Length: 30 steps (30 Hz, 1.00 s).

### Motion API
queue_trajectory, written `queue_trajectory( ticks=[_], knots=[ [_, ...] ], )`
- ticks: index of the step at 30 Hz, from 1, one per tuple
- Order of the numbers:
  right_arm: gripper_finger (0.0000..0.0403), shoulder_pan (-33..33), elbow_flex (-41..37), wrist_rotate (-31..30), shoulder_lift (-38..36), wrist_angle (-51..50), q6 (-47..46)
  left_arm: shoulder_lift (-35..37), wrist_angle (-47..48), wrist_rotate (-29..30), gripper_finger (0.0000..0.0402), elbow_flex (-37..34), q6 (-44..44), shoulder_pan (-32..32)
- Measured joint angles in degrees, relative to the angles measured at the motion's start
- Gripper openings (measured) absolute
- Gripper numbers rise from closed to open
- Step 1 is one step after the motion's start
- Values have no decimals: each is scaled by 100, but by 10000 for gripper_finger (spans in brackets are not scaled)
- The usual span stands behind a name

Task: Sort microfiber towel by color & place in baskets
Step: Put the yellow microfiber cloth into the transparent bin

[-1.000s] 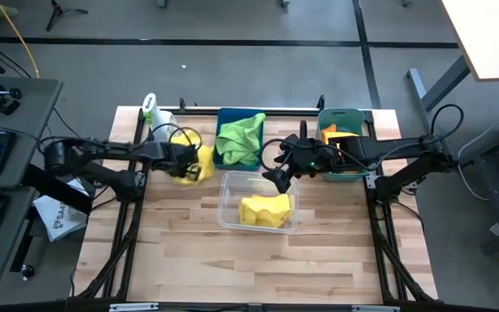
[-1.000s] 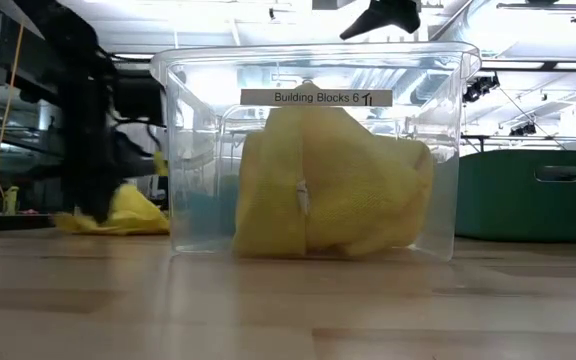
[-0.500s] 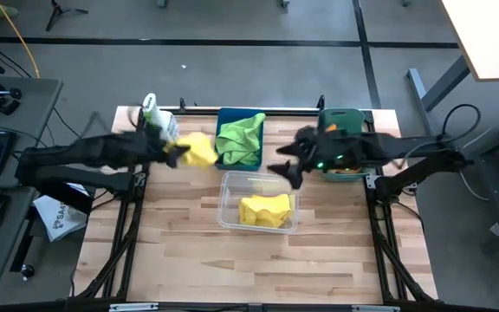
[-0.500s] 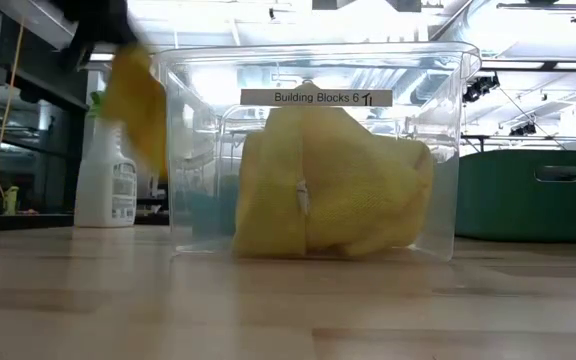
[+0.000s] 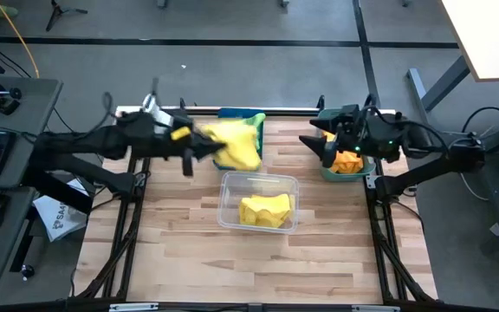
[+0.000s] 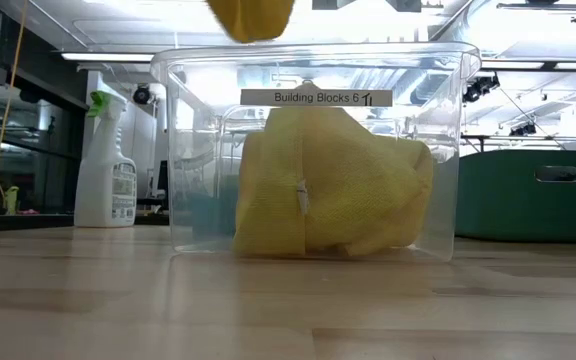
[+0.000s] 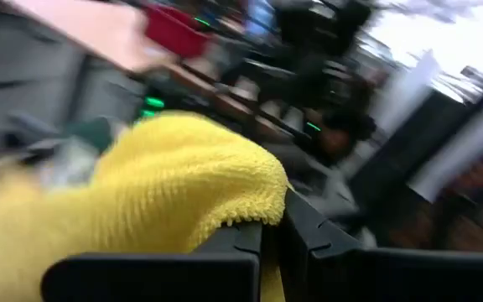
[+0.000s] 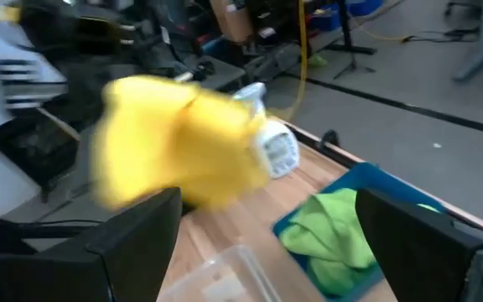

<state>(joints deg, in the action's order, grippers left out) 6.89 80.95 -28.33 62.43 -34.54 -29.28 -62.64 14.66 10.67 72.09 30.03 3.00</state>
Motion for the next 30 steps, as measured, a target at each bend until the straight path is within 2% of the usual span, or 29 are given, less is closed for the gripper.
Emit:
queue_trajectory(
  ticks=[3,6,10,15,18,24,26,30],
  knots=[
    [353,1,0,-200,-30,-316,-33,-578,-223,-604,0,345,-141,255],
    [353,-1,-6,-294,-24,-528,-47,-1018,-213,-954,0,499,-172,483],
    [353,1,-20,-283,-12,-676,-194,-1337,-150,-992,0,410,-158,705],
    [353,1,-22,-277,-13,-696,-281,-1641,-298,-876,0,-186,178,833],
    [353,1,-22,-277,-13,-704,-346,-1781,-886,-999,0,-720,633,831],
    [353,1,-22,-277,-11,-707,-388,-2005,-3138,-2119,0,-1579,1928,666],
    [353,1,-22,-277,-11,-707,-386,-2089,-3338,-2469,0,-1621,2229,561],
    [353,1,-22,-296,-9,-726,-383,-2336,-3240,-2665,0,-1624,2418,390]
  ],
)
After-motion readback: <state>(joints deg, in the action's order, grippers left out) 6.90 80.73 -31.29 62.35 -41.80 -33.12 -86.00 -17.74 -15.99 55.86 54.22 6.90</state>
